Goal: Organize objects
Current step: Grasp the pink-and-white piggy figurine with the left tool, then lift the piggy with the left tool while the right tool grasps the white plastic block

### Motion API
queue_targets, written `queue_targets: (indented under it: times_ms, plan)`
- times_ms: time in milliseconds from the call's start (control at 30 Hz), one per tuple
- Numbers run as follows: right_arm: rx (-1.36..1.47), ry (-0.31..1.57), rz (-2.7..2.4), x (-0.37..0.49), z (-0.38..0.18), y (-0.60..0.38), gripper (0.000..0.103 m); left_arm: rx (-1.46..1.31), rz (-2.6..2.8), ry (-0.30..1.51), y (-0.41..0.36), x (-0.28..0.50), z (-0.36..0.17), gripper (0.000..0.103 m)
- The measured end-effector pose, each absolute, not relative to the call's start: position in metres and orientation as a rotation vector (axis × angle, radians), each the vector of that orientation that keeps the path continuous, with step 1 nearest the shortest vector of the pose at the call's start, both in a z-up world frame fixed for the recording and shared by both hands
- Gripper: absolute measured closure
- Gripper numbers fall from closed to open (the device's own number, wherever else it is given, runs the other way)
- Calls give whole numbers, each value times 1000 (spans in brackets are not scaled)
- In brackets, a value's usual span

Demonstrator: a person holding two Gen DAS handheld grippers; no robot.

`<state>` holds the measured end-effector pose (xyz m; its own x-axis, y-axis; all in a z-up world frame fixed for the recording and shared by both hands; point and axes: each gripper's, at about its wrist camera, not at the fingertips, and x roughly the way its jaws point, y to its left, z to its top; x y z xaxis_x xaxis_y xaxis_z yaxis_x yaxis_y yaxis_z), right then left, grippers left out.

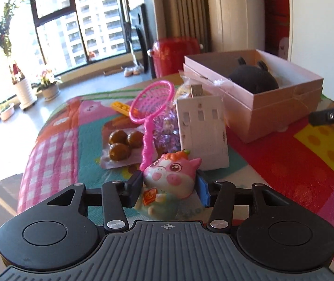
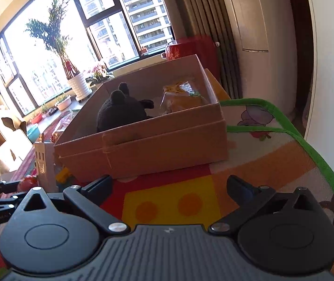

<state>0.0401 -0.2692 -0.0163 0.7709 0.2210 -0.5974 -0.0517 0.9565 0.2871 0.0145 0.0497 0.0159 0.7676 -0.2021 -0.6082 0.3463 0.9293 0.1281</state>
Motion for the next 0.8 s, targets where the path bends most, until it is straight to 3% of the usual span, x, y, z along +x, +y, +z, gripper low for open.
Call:
queue_targets:
  times_ms: [433,500,733,800]
  plan:
    - [4,614,318,12,13,-137,1,-215,-205,523,134,-36,13,52]
    - [-47,596,357,12,18,-107,14,-268,-193,482,144,-42,14,52]
    - [-170,622,239,50,7,-42,23,-393,-174,462,166,-43,11,52]
    - [-181,650,228,61,2,-35,31,-388,-181,457,167,-45,13,52]
